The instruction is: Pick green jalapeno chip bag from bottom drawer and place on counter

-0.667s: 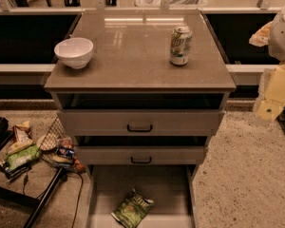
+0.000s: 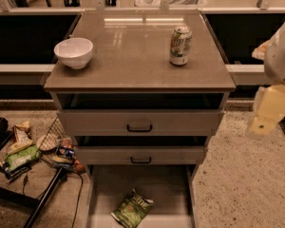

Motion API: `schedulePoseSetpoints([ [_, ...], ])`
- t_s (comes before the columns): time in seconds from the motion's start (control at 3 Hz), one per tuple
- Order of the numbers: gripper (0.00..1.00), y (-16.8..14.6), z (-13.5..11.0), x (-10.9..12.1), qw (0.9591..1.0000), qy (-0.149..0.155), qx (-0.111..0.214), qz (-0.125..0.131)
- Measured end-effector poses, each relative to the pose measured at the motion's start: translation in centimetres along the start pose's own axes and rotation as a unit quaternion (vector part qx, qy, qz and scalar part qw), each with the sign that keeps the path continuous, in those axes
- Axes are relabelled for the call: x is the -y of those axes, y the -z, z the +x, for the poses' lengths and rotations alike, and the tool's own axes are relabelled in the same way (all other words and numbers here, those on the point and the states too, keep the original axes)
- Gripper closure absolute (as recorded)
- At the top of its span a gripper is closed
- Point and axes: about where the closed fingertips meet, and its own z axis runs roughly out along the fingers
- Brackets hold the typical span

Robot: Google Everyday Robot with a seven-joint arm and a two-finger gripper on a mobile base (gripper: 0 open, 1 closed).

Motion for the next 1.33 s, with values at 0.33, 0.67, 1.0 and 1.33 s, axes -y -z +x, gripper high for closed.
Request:
schedulePoseSetpoints([
  [0.33, 0.00, -6.8, 2.3, -1.2, 0.9995, -0.019, -0.026, 0.004],
  [0.67, 0.00, -14.5, 4.6, -2.5, 0.9987, -0.035, -0.036, -0.003],
  [1.0, 0.00, -21.7, 6.3, -3.2, 0.9982, -0.053, -0.027, -0.007],
  [1.33, 0.00, -27.8, 7.0, -5.0, 0.9960, -0.086, 0.010, -0.025],
])
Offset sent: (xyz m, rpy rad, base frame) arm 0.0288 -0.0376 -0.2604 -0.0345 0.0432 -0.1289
